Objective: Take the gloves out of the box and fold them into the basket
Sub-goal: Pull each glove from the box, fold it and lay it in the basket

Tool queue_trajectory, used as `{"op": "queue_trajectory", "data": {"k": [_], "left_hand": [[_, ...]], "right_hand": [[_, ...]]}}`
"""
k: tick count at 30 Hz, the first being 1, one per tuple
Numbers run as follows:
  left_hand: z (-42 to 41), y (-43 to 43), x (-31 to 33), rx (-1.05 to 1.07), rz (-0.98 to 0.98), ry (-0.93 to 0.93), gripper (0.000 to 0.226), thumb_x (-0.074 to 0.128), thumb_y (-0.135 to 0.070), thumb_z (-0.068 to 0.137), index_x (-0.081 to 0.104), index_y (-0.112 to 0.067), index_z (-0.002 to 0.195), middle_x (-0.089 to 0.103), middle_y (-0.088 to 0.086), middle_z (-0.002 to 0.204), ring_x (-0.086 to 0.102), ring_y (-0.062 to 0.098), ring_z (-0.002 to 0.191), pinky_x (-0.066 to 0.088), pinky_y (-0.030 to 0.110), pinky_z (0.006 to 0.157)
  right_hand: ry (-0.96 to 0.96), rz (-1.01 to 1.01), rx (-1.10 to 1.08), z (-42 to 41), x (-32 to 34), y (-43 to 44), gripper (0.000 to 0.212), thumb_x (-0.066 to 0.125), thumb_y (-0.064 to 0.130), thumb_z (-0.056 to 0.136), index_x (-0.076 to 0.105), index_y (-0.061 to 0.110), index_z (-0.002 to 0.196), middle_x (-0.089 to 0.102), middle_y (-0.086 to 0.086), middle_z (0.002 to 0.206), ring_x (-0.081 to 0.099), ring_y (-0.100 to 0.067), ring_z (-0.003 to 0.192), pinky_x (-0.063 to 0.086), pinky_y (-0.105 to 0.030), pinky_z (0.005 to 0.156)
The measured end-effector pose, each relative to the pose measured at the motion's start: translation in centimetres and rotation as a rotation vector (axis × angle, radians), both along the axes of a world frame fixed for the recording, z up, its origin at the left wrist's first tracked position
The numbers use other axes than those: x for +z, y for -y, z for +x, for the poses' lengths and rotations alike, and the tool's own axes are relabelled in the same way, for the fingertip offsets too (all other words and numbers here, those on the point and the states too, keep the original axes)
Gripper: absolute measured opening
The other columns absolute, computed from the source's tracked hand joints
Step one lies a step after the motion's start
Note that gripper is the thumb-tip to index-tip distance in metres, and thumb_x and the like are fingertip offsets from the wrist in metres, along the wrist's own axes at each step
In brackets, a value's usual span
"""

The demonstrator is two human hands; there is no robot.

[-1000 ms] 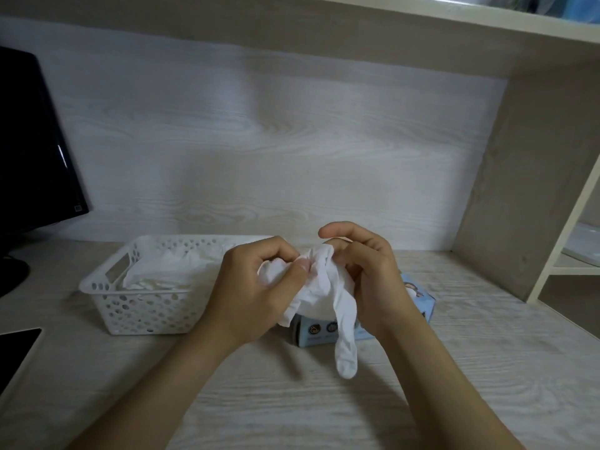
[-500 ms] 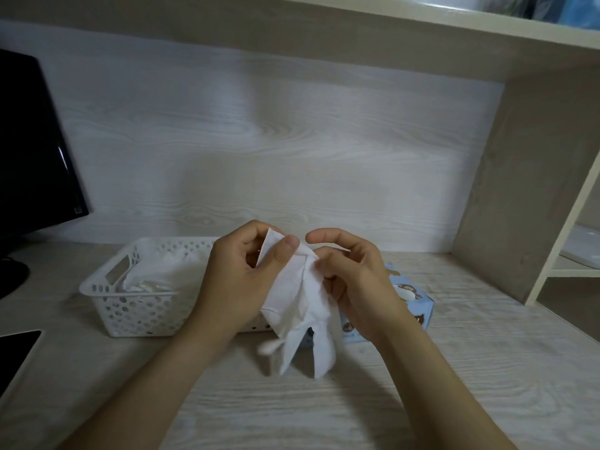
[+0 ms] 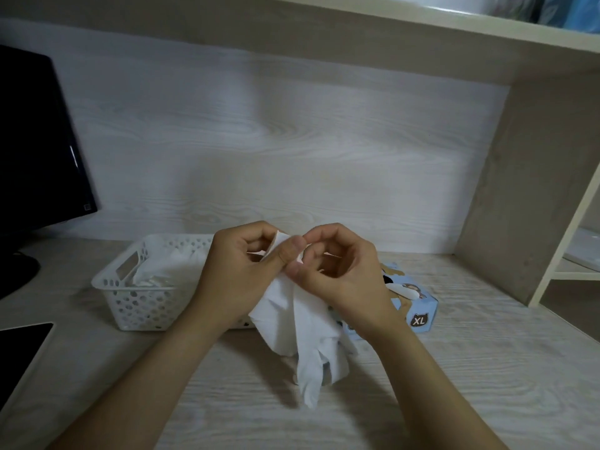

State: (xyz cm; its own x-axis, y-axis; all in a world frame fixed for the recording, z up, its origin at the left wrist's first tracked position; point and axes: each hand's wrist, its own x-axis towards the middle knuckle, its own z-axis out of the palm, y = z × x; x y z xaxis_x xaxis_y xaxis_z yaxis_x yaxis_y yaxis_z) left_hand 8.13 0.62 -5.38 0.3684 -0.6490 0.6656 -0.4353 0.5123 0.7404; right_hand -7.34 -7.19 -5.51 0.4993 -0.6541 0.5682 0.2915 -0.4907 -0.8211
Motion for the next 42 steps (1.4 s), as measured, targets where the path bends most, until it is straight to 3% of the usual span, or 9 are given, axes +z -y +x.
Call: {"op": "queue_trajectory", "data": {"k": [6,11,14,19,21,24,31,36,42], "left_hand": [[0.5,-0.5,0.5,-0.019,0.009,-0.001,0.022,0.084,-0.036,0.077,0.079,-0.015,0.081,0.077,0.003,0.078,0.075,0.023,0.075,0.06,0.04,0.065],[1.1,-0.7,0.9,0.037,-0.035,-0.045,0.019,0.082,-0.034,0.077,0.08,-0.015,0.08,0.078,-0.001,0.076,0.075,0.014,0.072,0.059,0.025,0.066],[1.9,-0.7,0.9,0.119,-0.063,-0.086,0.02,0.084,-0.034,0.077,0.08,-0.014,0.08,0.078,-0.004,0.075,0.073,0.009,0.07,0.056,0.021,0.065],[3.9,-0.8,0.7,0.468,-0.198,0.005,0.029,0.085,-0.042,0.081,0.077,-0.015,0.076,0.067,-0.001,0.058,0.061,0.02,0.056,0.047,0.028,0.058],[4.9,-1.0,1.0,0.564,-0.234,0.068,0.033,0.082,-0.046,0.085,0.077,-0.014,0.078,0.064,-0.005,0.056,0.058,0.02,0.055,0.046,0.028,0.057],[6.8,-1.1,1.7,0.64,-0.214,0.071,0.036,0.078,-0.051,0.09,0.075,-0.015,0.081,0.065,-0.007,0.058,0.059,0.018,0.053,0.05,0.036,0.06],[10.5,-0.4,2.5,0.738,-0.014,0.039,0.036,0.066,-0.057,0.097,0.068,-0.022,0.09,0.068,-0.003,0.065,0.066,0.028,0.069,0.054,0.043,0.067],[12.0,0.1,2.2,0.974,0.369,0.215,0.038,0.053,-0.05,0.106,0.063,-0.014,0.103,0.067,0.017,0.103,0.054,0.035,0.088,0.038,0.041,0.07],[13.1,1.0,2.4,1.054,0.681,0.485,0.034,0.042,-0.037,0.112,0.05,-0.005,0.117,0.064,0.023,0.113,0.064,0.043,0.1,0.038,0.041,0.065]], "right_hand": [[-0.182,-0.149,-0.061,0.4,0.8,-0.9,0.052,0.086,-0.002,0.076,0.063,0.022,0.116,0.074,-0.003,0.09,0.07,-0.017,0.077,0.056,-0.031,0.063],[-0.418,-0.034,-0.18,0.4,1.4,-1.4,0.029,0.063,-0.003,0.08,0.074,0.017,0.098,0.076,-0.005,0.078,0.071,-0.028,0.069,0.057,-0.037,0.058],[-0.593,-0.112,-0.353,0.4,0.9,-1.2,0.013,0.057,0.002,0.077,0.064,-0.009,0.077,0.045,-0.01,0.058,0.039,-0.024,0.052,0.032,-0.034,0.048],[-0.587,-0.236,-0.589,1.3,1.8,-2.0,0.03,0.052,0.003,0.074,0.031,0.011,0.054,0.02,-0.004,0.053,0.019,-0.02,0.054,0.018,-0.036,0.055],[-0.537,-0.188,-0.614,2.0,2.2,-2.0,0.03,0.054,0.008,0.076,0.035,0.01,0.054,0.024,-0.008,0.052,0.022,-0.02,0.053,0.021,-0.037,0.053],[-0.418,-0.119,-0.674,3.5,3.2,-2.1,0.022,0.058,0.021,0.083,0.068,0.009,0.067,0.062,-0.01,0.056,0.052,-0.02,0.051,0.045,-0.038,0.049],[-0.311,-0.044,-0.698,7.5,4.0,0.0,0.017,0.059,0.028,0.097,0.072,0.017,0.095,0.072,0.001,0.085,0.067,-0.02,0.077,0.054,-0.032,0.063],[-0.489,-0.12,-0.704,10.5,4.1,2.8,0.021,0.063,0.026,0.098,0.07,0.011,0.085,0.068,-0.003,0.079,0.064,-0.026,0.071,0.047,-0.03,0.059],[-0.755,-0.306,-0.698,13.6,3.9,5.1,0.019,0.064,0.029,0.103,0.068,0.011,0.103,0.068,-0.011,0.103,0.067,-0.034,0.088,0.057,-0.04,0.073]]}}
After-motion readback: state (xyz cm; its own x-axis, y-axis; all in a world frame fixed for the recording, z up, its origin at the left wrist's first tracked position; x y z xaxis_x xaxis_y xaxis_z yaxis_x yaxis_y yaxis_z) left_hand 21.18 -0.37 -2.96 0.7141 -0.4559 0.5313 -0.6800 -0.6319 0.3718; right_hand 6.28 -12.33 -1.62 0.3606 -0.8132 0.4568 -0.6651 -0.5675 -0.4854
